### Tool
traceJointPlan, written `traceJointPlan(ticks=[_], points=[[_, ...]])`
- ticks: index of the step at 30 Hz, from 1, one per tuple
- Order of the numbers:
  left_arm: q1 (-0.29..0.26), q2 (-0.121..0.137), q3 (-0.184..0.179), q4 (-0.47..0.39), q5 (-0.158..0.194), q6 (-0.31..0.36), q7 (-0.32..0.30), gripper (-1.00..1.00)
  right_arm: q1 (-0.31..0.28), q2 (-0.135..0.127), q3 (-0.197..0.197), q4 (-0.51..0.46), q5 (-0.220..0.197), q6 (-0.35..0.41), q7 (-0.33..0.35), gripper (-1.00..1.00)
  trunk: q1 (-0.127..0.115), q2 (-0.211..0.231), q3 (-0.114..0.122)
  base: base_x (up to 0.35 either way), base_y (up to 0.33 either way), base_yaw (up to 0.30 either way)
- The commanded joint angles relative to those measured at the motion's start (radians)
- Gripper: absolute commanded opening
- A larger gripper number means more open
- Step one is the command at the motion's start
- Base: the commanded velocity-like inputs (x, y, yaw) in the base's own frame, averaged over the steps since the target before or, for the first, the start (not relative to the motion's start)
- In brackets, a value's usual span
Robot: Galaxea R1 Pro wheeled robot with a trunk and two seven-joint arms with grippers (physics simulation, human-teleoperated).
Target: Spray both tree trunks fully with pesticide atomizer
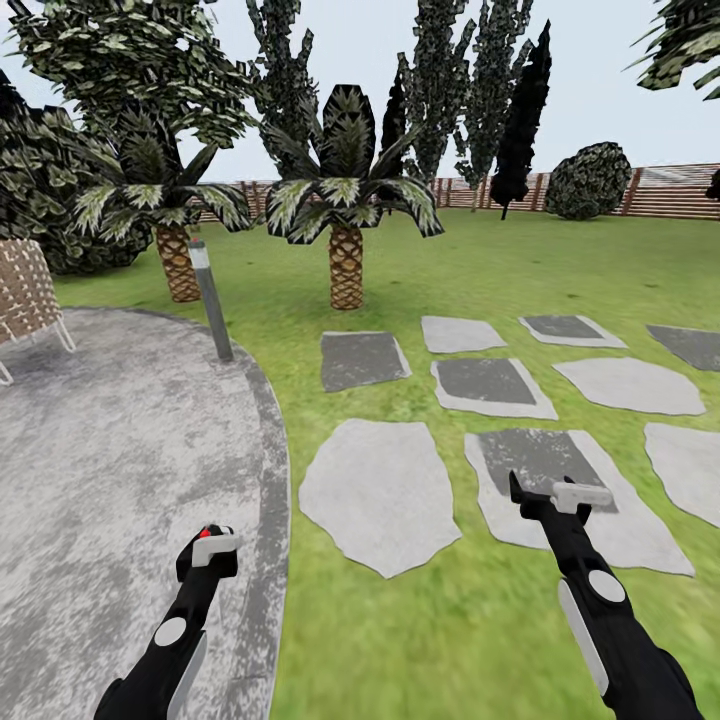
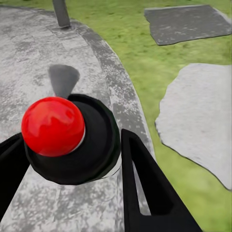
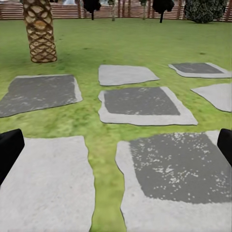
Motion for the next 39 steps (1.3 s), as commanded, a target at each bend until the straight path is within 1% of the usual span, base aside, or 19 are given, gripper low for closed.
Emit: traceJointPlan(ticks=[1,11,14,35,39], points=[[0.000,0.000,0.000,0.000,0.000,0.000,0.000,-1.00,0.000,0.000,0.000,0.000,0.000,0.000,0.000,1.00,-0.004,0.007,0.003,0.000,0.000,-0.004],[0.000,0.000,-0.001,0.000,0.000,0.000,0.000,-1.00,0.000,0.000,0.000,0.000,0.000,0.000,0.000,1.00,-0.042,0.077,0.035,0.000,0.000,-0.003],[0.000,0.000,-0.001,0.000,0.000,0.000,0.000,-1.00,0.000,0.000,-0.001,0.000,0.000,0.000,0.000,1.00,-0.054,0.098,0.044,0.000,0.000,-0.152],[0.000,0.000,-0.001,0.000,0.000,-0.001,0.000,-1.00,0.000,-0.001,-0.002,0.000,0.000,0.000,0.000,1.00,-0.134,0.245,0.114,0.000,0.000,-0.283],[0.000,0.000,-0.001,0.000,0.000,-0.001,0.000,-1.00,0.000,0.000,-0.001,0.001,0.000,0.000,0.000,1.00,-0.134,0.245,0.116,0.000,0.000,-0.291]])
